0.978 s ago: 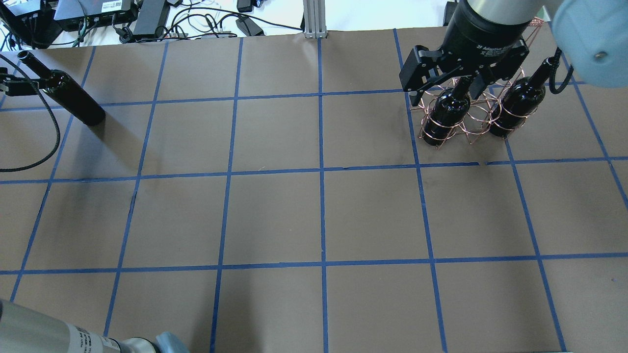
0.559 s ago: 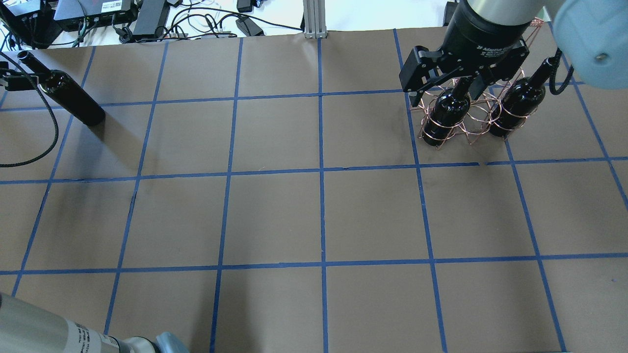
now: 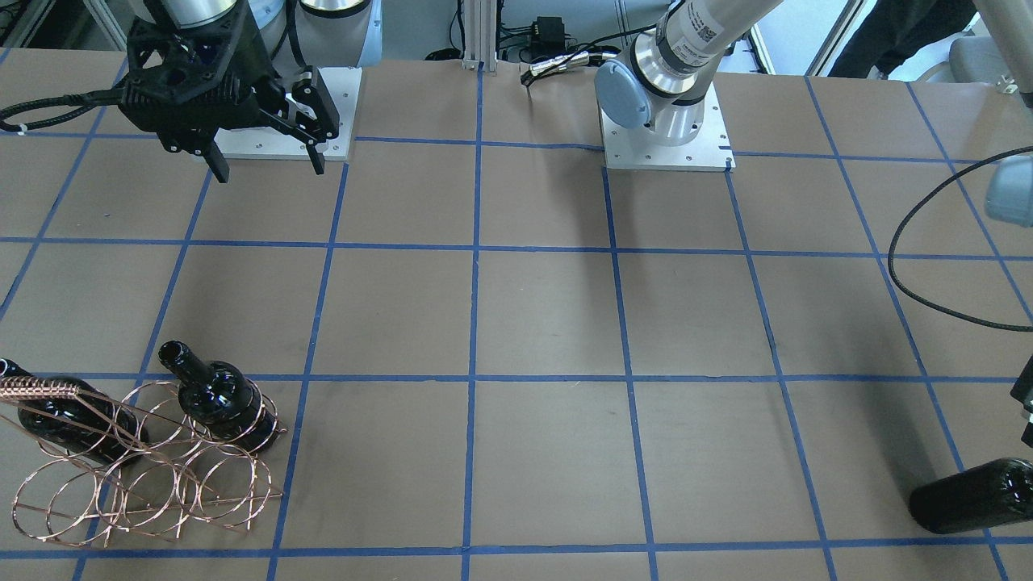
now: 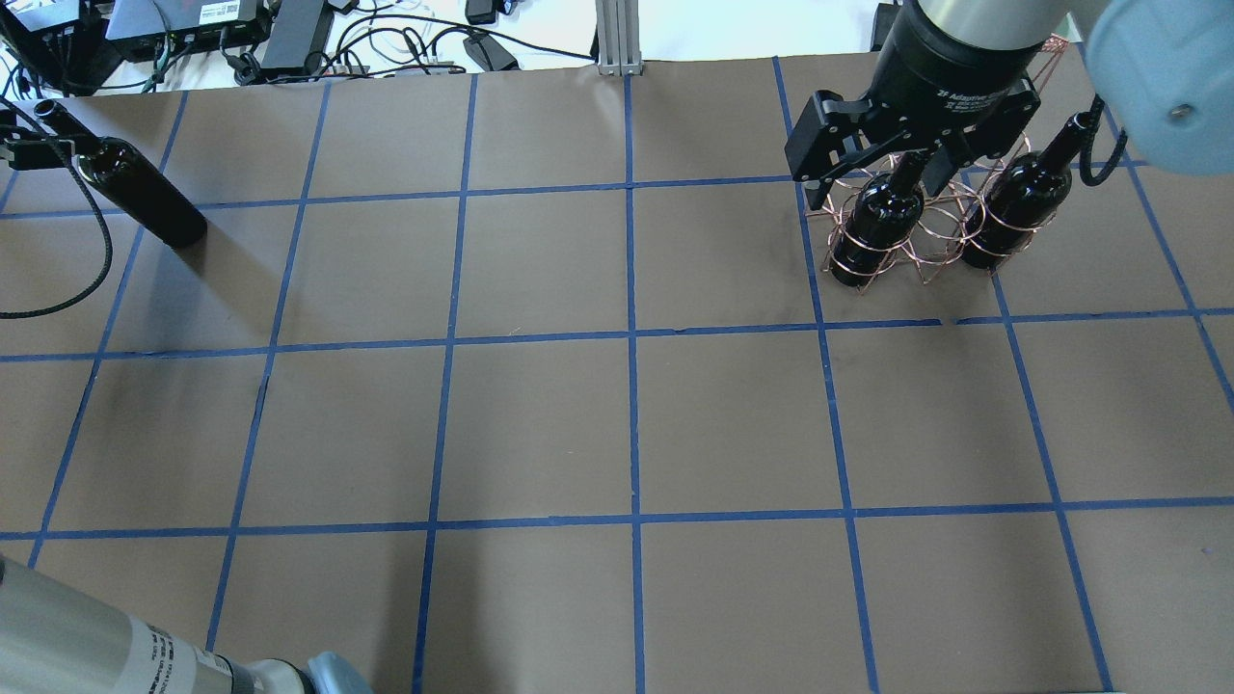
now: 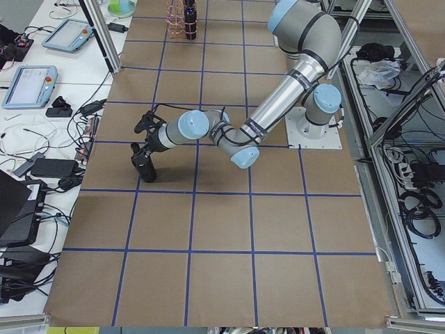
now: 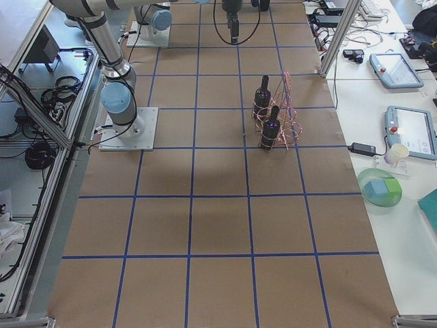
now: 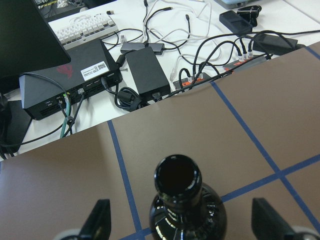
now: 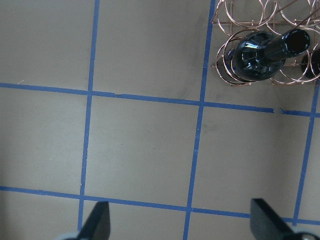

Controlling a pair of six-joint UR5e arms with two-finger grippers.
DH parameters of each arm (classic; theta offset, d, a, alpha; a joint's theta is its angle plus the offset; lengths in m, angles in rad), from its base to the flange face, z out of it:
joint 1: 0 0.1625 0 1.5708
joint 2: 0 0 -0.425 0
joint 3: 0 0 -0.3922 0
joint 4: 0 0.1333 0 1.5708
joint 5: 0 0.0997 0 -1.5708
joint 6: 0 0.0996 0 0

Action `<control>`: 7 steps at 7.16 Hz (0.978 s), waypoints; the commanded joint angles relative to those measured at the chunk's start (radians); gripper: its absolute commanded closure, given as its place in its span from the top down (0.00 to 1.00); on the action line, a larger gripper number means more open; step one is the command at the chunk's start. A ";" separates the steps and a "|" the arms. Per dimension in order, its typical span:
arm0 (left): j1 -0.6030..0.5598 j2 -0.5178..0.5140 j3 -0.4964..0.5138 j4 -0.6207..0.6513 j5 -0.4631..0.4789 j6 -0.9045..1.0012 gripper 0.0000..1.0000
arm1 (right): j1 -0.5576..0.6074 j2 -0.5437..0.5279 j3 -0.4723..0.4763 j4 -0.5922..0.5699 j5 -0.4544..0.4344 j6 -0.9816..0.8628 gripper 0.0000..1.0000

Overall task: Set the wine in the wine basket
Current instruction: 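Grasp the dark wine bottle by its neck with the left gripper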

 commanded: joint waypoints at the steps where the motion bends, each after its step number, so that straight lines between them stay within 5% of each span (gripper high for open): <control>1: 0.000 -0.025 0.003 0.000 -0.051 0.006 1.00 | 0.000 -0.001 0.000 -0.001 0.003 0.000 1.00; 4: 0.002 -0.030 0.048 -0.003 -0.073 0.026 1.00 | 0.002 -0.001 0.000 -0.003 0.002 0.000 1.00; 7: 0.006 -0.061 0.053 -0.001 -0.085 0.026 0.87 | 0.000 -0.001 0.000 -0.024 0.002 0.002 1.00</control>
